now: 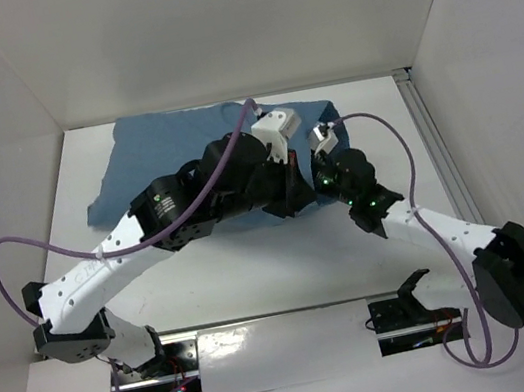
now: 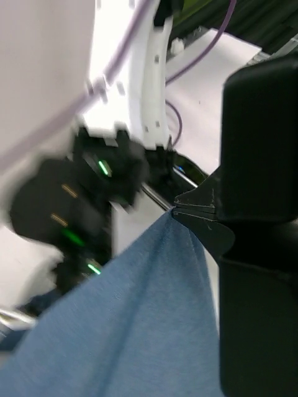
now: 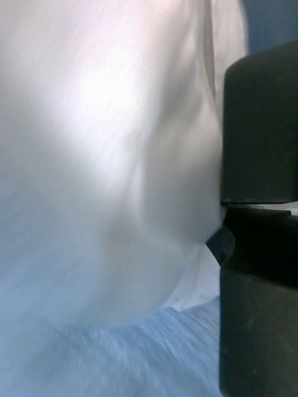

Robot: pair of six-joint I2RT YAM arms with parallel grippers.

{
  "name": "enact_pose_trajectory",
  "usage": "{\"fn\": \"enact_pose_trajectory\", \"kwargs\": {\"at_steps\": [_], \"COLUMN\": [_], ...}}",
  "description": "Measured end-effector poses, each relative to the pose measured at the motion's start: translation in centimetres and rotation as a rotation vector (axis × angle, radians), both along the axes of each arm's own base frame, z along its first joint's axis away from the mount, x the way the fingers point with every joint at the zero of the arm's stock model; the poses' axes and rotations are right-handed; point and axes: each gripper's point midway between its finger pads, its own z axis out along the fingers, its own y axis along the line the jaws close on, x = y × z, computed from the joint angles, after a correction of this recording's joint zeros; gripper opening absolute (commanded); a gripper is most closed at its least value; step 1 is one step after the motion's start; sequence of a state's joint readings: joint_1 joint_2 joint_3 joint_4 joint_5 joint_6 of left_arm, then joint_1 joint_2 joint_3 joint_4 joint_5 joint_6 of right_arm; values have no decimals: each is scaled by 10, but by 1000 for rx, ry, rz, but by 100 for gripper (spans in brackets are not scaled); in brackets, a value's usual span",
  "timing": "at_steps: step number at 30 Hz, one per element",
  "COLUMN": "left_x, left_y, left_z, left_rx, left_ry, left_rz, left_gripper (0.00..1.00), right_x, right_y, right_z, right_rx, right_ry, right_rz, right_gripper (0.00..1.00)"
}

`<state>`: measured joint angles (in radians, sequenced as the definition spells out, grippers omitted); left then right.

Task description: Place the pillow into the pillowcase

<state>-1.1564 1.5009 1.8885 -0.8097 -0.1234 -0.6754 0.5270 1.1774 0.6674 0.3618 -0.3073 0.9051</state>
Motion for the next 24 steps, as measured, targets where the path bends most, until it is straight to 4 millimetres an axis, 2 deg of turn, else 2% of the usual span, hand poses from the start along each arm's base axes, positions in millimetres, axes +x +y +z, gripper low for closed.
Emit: {"fn": "enact_pose_trajectory", "kwargs": {"at_steps": [2,4,5,7,9,10,11,13,15,16,19,20,22,24], "left_x": [-3,-5,-6,-6,-8,-12,-17,-24,-24,-23,-7,2,24,52], "left_y": [-7,-12,-14,-18,-23,-26,-28,-31,-35,-34,-16,-7,18,55], "left_z": [23,24,18,-5,-34,-46,-54,-60,-50,-44,-24,-16,-3,7], "left_rx": [-57,-58,-40,21,84,103,114,112,61,39,-13,-29,-50,-68], "left_ry": [-26,-22,-10,20,65,95,122,151,173,169,157,149,117,85], "left_rz": [-37,-61,-72,-85,-101,-117,-138,-175,-194,-202,-164,-138,-70,47], "left_gripper": [0,0,0,0,0,0,22,50,76,82,87,87,87,87], "right_x": [0,8,14,21,11,6,3,4,5,7,13,14,18,21], "right_y": [14,33,38,40,31,28,26,23,14,7,-25,-39,-71,-107], "right_z": [-1,-24,-37,-89,-141,-151,-153,-141,-128,-119,-87,-77,-55,-43], "right_rx": [37,51,56,50,21,20,25,43,30,20,-50,-84,-150,-215], "right_ry": [-44,-25,-10,86,214,244,254,231,215,203,161,150,124,115], "right_rz": [4,23,23,0,-24,-27,-31,-39,-70,-99,-220,-263,-355,-449], "right_gripper": [0,0,0,0,0,0,0,22,48,69,83,85,86,87]}}
